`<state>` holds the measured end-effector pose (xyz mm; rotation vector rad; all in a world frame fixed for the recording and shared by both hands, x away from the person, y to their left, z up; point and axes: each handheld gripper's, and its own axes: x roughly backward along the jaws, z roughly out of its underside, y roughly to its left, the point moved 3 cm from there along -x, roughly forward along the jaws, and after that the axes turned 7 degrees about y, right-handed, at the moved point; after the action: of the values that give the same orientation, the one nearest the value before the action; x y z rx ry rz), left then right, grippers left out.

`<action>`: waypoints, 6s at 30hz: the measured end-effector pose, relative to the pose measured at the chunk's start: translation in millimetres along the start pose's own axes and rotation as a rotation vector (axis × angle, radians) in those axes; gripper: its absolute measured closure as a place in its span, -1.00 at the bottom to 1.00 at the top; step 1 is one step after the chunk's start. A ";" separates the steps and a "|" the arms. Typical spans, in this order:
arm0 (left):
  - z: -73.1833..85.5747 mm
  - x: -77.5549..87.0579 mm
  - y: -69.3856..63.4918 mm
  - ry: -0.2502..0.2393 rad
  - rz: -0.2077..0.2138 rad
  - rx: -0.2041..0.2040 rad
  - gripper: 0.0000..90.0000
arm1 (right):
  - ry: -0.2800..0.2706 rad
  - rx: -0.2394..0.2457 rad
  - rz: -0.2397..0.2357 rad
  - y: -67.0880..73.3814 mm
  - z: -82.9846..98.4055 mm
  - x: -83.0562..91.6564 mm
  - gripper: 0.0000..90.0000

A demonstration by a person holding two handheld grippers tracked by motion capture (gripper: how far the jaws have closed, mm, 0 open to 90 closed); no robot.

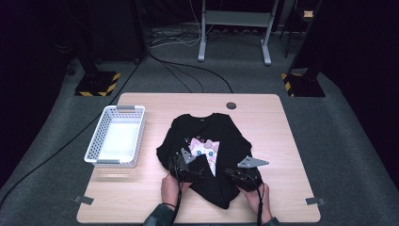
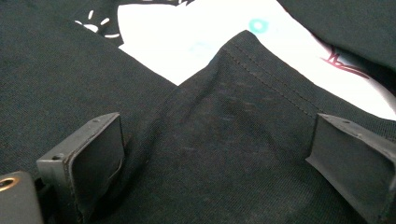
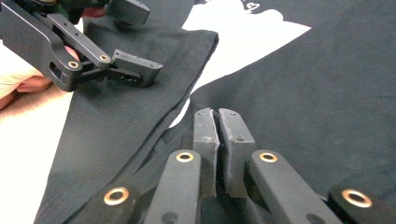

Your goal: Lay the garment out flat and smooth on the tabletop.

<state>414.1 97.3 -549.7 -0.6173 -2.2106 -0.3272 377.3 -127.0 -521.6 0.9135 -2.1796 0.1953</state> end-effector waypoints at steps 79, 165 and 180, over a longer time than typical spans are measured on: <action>0.1 0.0 0.1 0.001 -0.001 0.002 -0.93 | -0.058 -0.076 0.079 -21.7 46.2 67.8 0.91; -23.4 -1.9 -1.7 -0.036 0.056 -0.069 -0.77 | 0.050 -0.113 0.282 -75.9 49.2 26.8 -0.63; -51.3 -24.0 -12.4 0.053 0.038 -0.088 0.00 | 0.047 -0.114 0.281 -76.2 49.2 27.0 -0.63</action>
<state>453.6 57.4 -535.2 -0.6896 -2.1398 -0.4180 386.8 -217.4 -548.2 0.5327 -2.2433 0.2224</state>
